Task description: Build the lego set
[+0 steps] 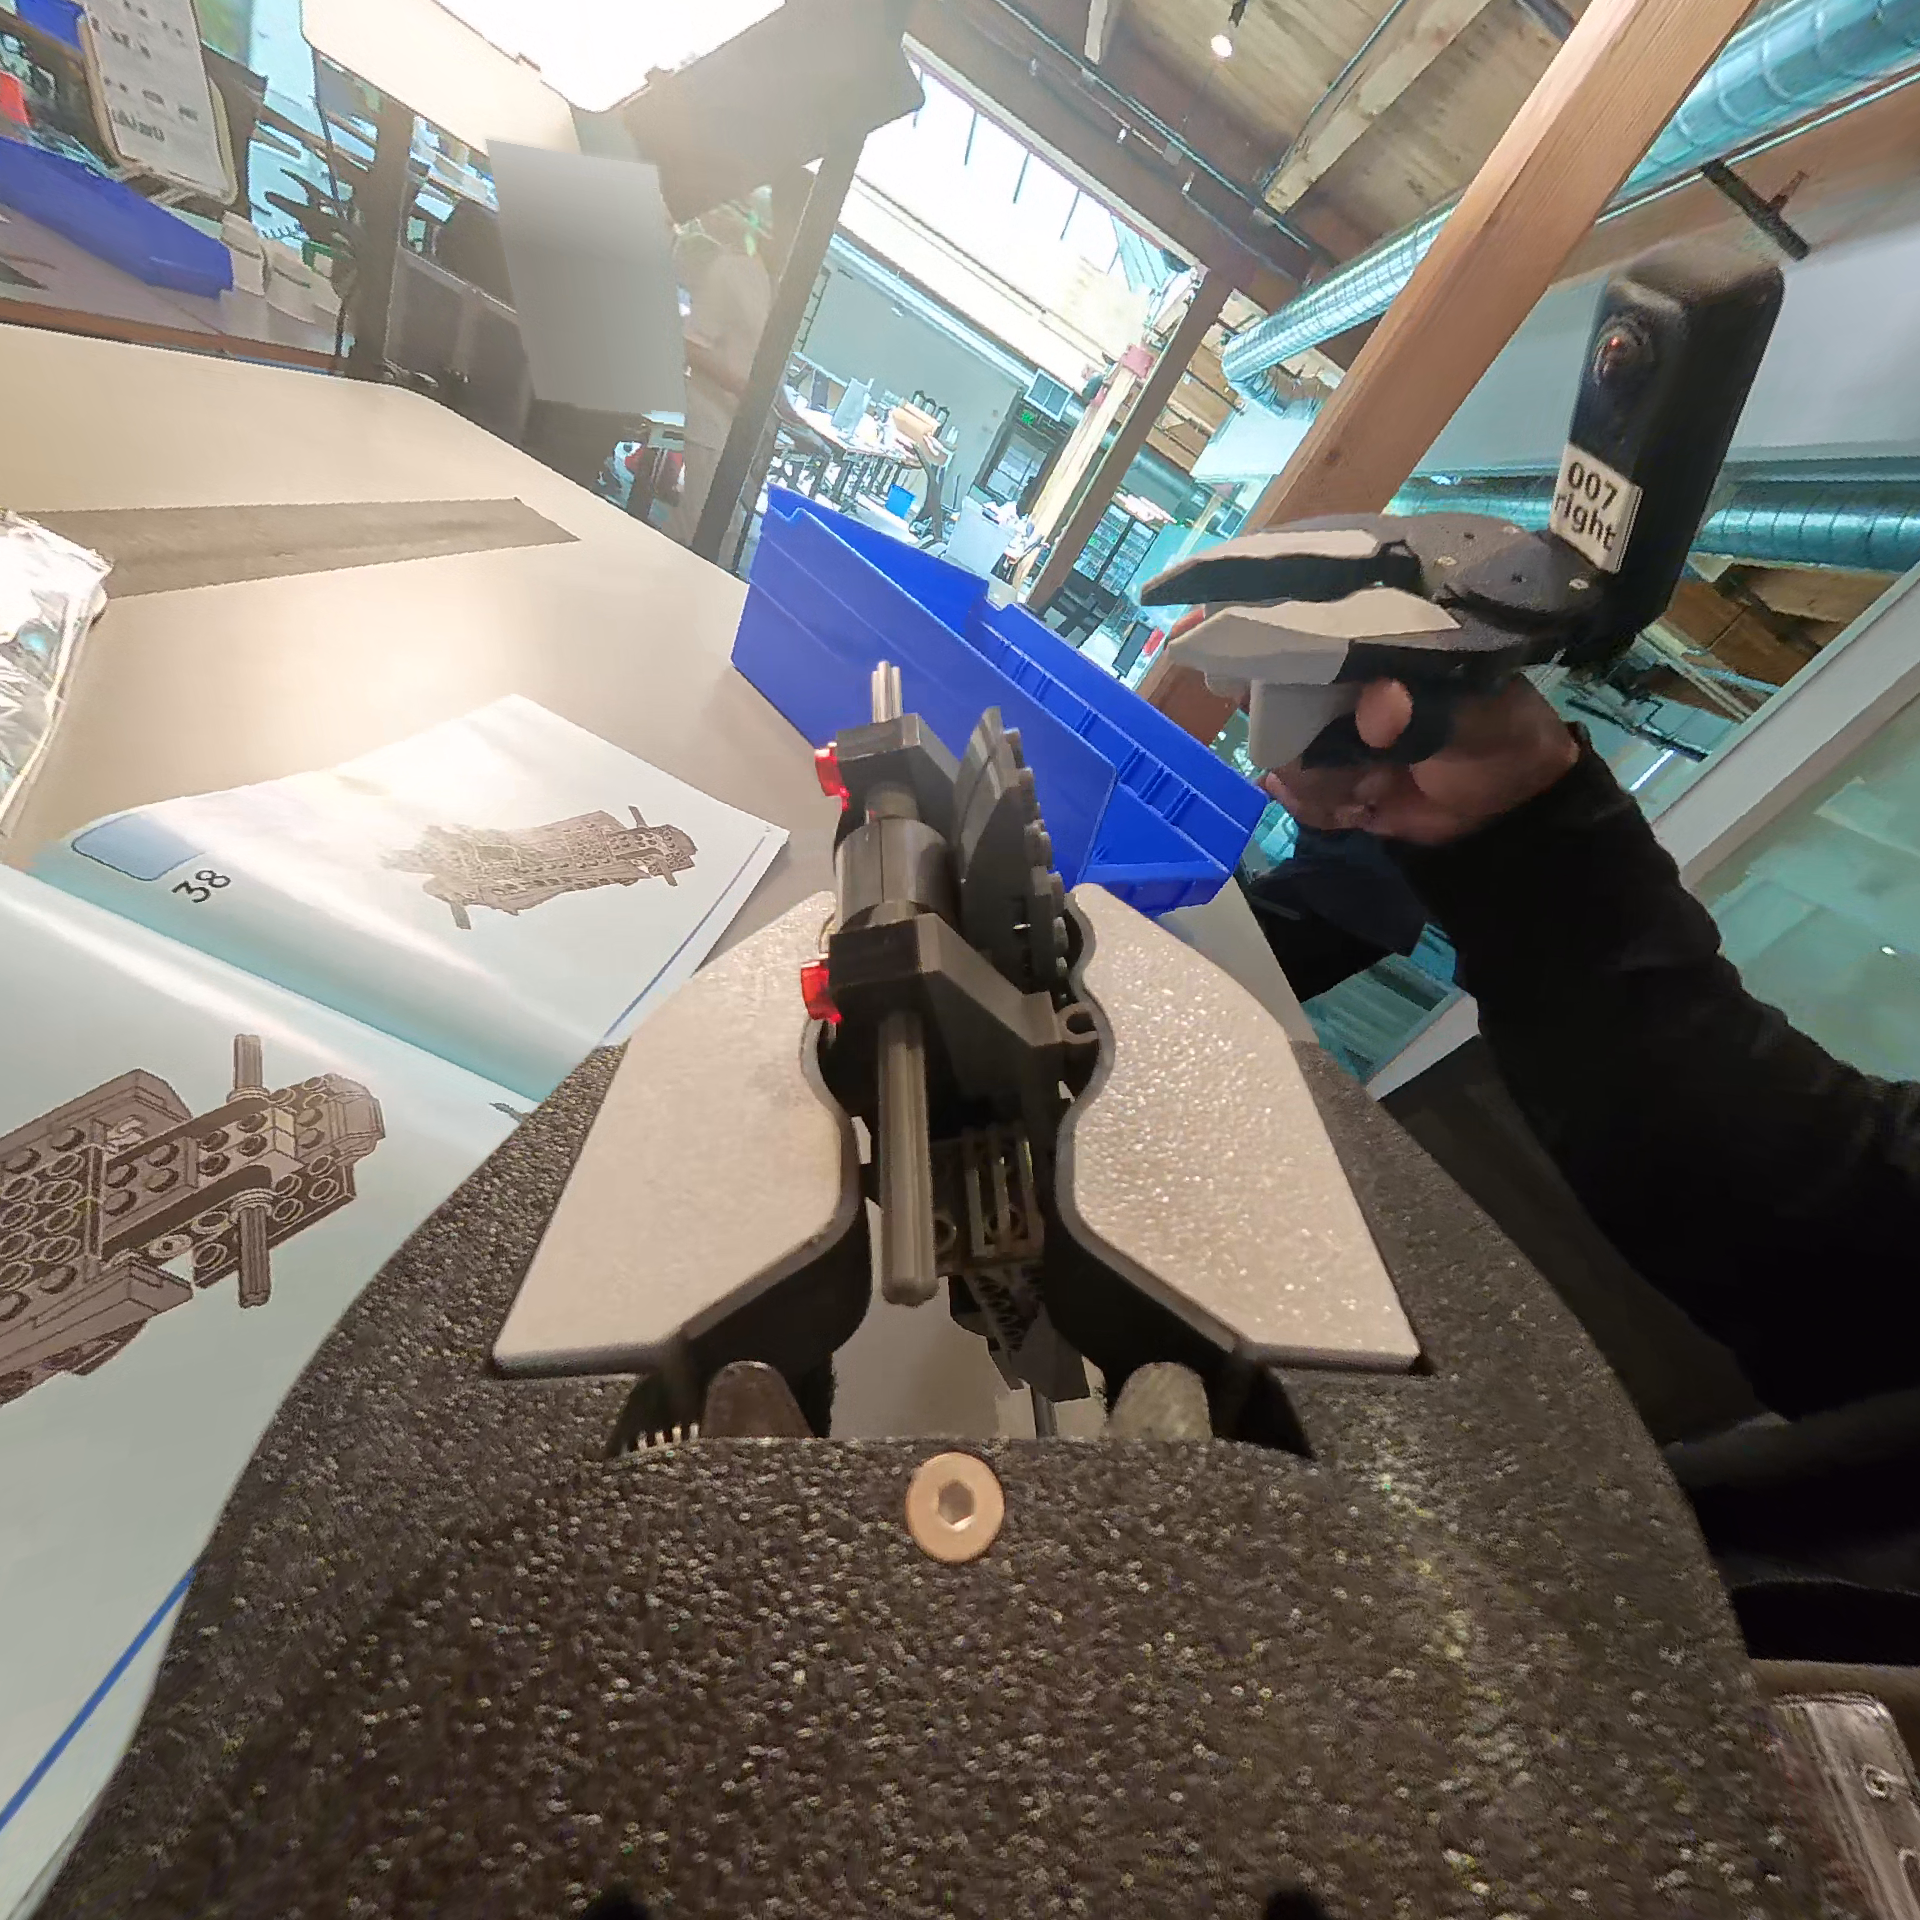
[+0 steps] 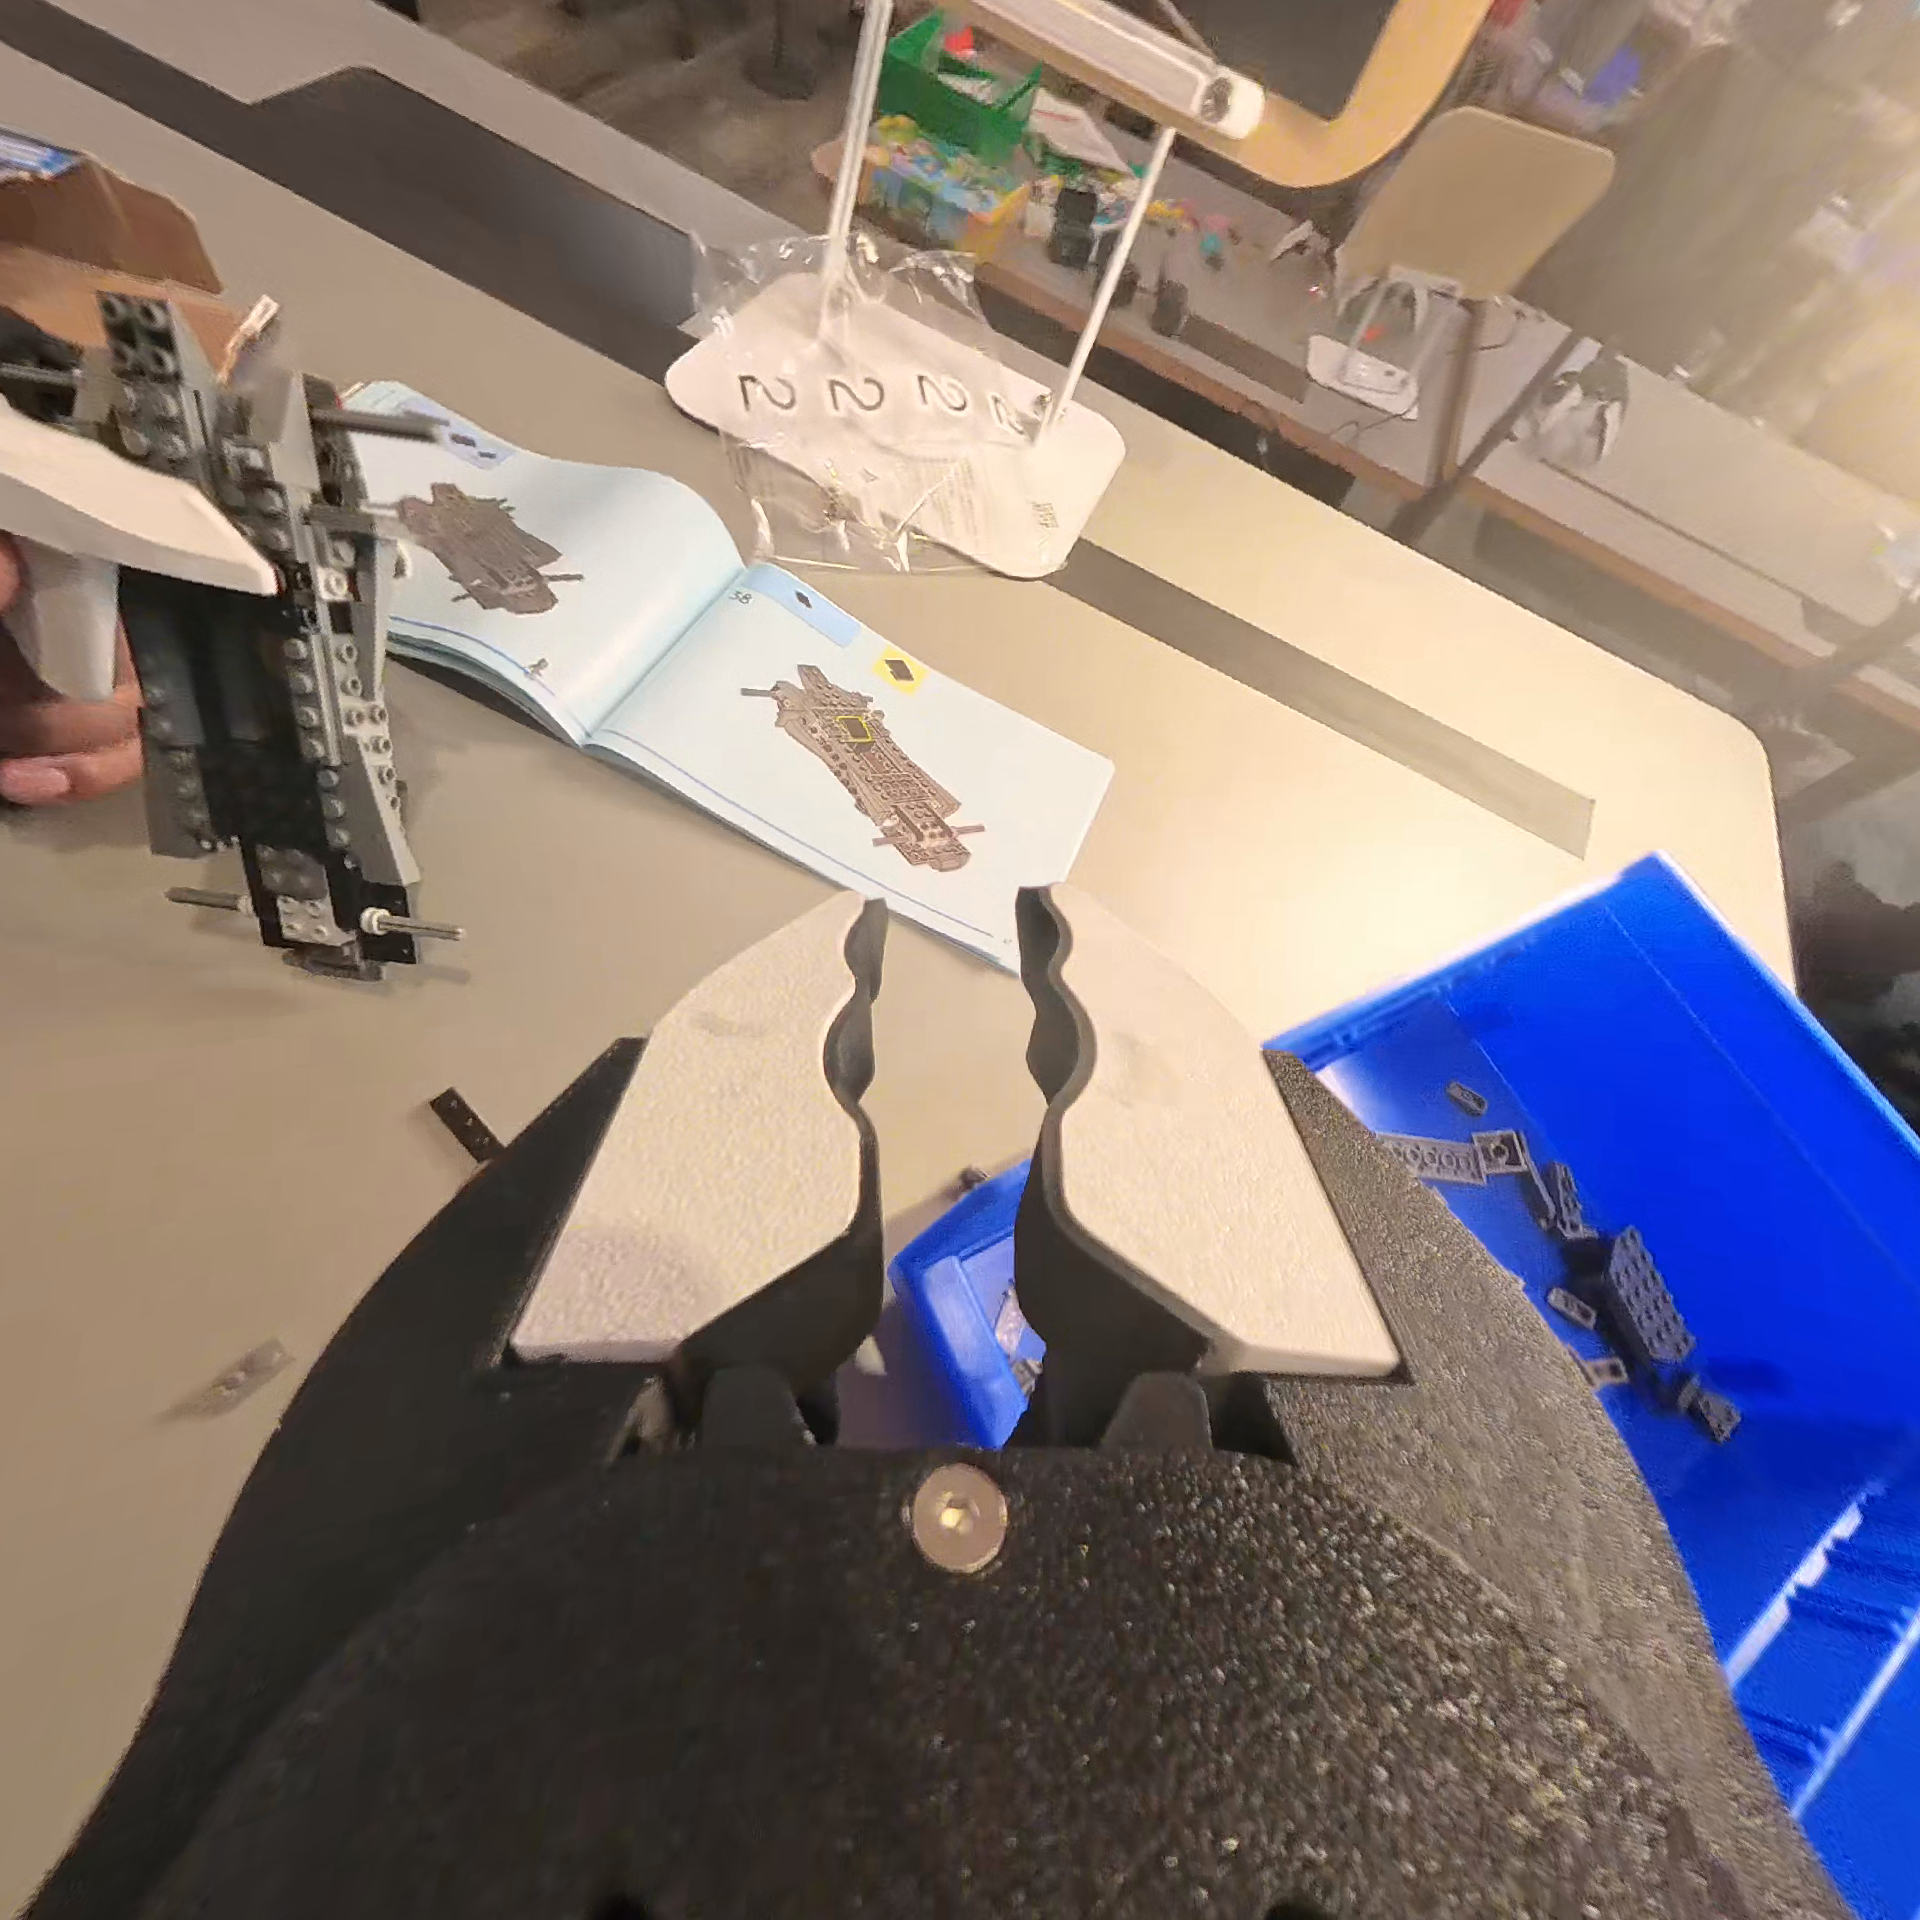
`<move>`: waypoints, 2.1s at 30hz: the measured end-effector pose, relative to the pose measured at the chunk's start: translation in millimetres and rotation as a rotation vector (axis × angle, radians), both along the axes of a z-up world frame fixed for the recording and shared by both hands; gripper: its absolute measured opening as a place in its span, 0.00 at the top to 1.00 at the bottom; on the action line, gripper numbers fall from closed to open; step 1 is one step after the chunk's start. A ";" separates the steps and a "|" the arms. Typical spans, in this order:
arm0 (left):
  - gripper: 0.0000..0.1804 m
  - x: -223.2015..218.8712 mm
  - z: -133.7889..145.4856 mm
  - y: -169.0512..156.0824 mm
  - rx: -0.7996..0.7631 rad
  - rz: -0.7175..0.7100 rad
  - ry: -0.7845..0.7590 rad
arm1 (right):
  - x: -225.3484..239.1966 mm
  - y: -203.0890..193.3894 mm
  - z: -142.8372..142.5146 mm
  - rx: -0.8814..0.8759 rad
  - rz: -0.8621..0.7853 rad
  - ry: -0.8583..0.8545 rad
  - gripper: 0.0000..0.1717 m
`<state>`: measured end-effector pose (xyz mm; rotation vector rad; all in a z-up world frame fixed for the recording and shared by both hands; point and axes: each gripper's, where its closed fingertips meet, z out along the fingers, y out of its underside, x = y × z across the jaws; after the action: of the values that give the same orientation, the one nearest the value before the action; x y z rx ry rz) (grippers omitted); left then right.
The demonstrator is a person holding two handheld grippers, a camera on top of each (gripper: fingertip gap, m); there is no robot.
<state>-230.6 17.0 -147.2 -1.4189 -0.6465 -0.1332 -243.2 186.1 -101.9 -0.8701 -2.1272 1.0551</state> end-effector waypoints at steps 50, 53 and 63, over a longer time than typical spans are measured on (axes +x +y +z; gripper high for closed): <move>0.80 -1.7 24.4 -22.4 0.349 -0.077 -0.141 | 62.0 -92.9 55.5 -0.342 0.151 0.061 0.83; 0.80 -0.3 24.8 -21.5 0.347 -0.090 -0.140 | 60.6 -96.4 51.5 -0.344 0.156 0.048 0.83; 0.80 31.1 26.1 1.8 0.142 -0.206 0.072 | 64.8 -136.7 -8.1 -0.282 0.317 -0.137 0.80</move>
<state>-199.5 18.8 -121.1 -1.3444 -0.4225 -0.2831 -178.4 49.4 -110.0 -0.7635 -2.3187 1.5246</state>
